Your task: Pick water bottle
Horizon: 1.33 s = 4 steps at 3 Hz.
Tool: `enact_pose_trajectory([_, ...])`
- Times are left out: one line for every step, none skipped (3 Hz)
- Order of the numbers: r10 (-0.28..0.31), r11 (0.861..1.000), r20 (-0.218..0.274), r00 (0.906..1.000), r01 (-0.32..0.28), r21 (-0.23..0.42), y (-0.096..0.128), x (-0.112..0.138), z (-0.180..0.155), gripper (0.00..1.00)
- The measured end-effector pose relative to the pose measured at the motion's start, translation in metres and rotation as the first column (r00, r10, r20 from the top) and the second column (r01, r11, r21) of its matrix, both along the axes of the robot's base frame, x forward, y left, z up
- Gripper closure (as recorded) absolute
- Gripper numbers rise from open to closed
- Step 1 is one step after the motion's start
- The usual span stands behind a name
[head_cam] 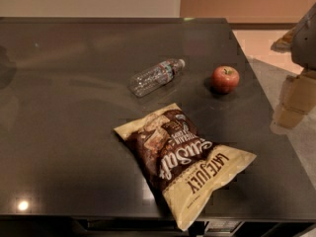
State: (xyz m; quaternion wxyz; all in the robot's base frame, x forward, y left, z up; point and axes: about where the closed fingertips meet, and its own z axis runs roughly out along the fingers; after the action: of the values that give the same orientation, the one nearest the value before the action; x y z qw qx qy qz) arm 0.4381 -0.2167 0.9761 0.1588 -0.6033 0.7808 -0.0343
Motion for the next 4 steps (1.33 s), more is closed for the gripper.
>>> enact_pose_trajectory([0.0, 1.0, 0.0, 1.0, 0.0, 0.0, 0.0, 0.0, 0.0, 0.0])
enact_pose_trajectory([0.008, 1.0, -0.006, 1.0, -0.008, -0.007, 0.001, 0.005, 0.002, 0.0])
enact_pose_trajectory([0.064, 0.998, -0.002, 0.998, -0.064, -0.014, 0.012, 0.028, 0.003, 0.0])
enact_pose_trajectory([0.163, 0.987, 0.003, 0.9867, -0.163, -0.012, 0.035, 0.062, 0.004, 0.0])
